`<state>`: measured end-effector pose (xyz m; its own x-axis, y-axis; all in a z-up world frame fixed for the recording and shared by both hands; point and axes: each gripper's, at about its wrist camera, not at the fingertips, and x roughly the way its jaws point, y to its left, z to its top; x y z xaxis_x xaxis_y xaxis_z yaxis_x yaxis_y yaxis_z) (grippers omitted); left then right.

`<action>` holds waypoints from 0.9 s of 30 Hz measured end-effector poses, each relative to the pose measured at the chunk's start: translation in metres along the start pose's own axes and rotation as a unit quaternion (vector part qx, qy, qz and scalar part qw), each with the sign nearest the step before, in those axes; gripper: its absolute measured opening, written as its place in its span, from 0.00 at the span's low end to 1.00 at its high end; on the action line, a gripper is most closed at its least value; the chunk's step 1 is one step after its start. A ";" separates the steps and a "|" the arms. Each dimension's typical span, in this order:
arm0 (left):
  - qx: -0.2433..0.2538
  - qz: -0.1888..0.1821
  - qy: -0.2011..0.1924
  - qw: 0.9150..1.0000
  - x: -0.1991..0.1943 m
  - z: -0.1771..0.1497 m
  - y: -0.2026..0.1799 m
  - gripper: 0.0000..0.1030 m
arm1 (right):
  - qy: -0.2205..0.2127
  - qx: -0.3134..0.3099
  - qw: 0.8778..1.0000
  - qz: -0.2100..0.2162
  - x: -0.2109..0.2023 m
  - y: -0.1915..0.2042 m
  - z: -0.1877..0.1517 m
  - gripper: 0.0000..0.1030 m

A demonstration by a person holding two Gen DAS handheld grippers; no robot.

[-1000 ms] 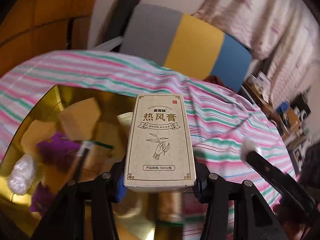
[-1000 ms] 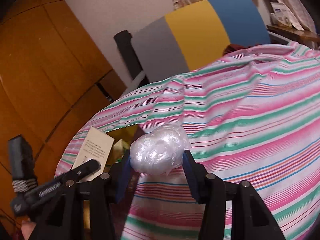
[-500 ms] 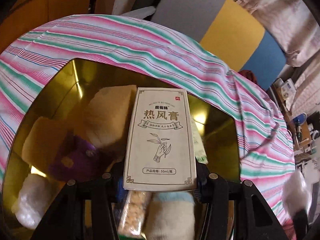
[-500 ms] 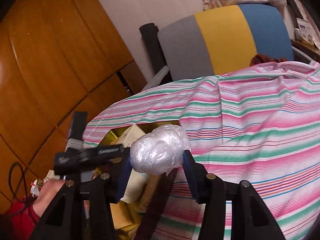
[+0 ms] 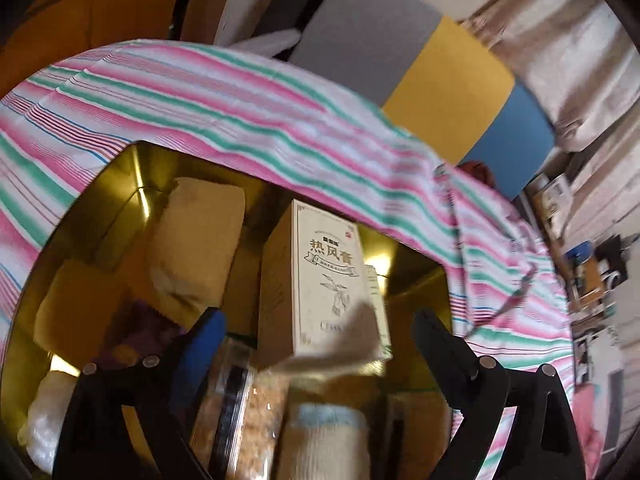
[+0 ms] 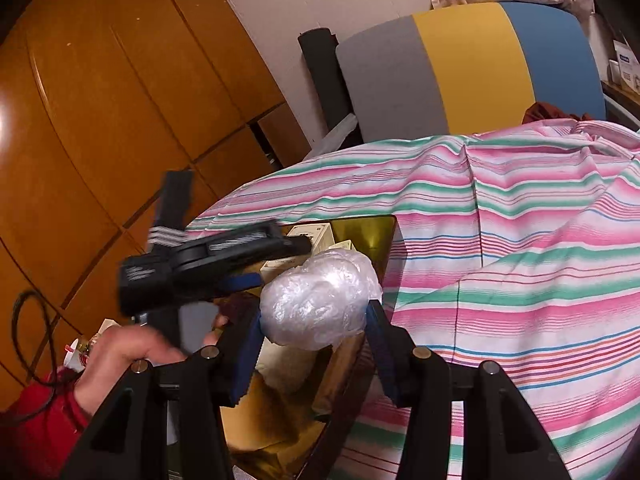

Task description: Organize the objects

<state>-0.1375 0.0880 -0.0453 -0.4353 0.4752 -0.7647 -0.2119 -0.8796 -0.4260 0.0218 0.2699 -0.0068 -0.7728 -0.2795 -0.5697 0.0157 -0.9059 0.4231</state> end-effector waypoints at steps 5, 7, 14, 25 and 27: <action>0.000 0.032 -0.036 0.999 -0.036 -0.014 0.010 0.97 | 0.015 0.004 1.000 0.003 0.006 0.001 -0.006 0.49; 0.002 0.057 -0.053 0.997 -0.047 -0.021 0.015 0.98 | 0.026 0.000 1.000 0.004 0.012 0.003 -0.008 0.49; -0.010 0.097 -0.080 0.992 -0.081 -0.041 0.038 1.00 | 0.053 -0.038 0.998 0.003 0.022 0.023 -0.020 0.50; 0.001 0.153 -0.089 0.984 -0.096 -0.058 0.042 1.00 | 0.080 -0.081 0.993 -0.022 0.030 0.040 -0.032 0.54; 0.004 0.159 -0.089 0.983 -0.100 -0.062 0.043 1.00 | 0.083 -0.087 0.992 -0.030 0.030 0.042 -0.033 0.55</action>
<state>-0.0488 0.0044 -0.0174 -0.6274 0.1644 -0.7612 -0.0471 -0.9837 -0.1736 0.0204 0.2134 -0.0291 -0.6614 -0.2580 -0.7042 0.0931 -0.9599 0.2643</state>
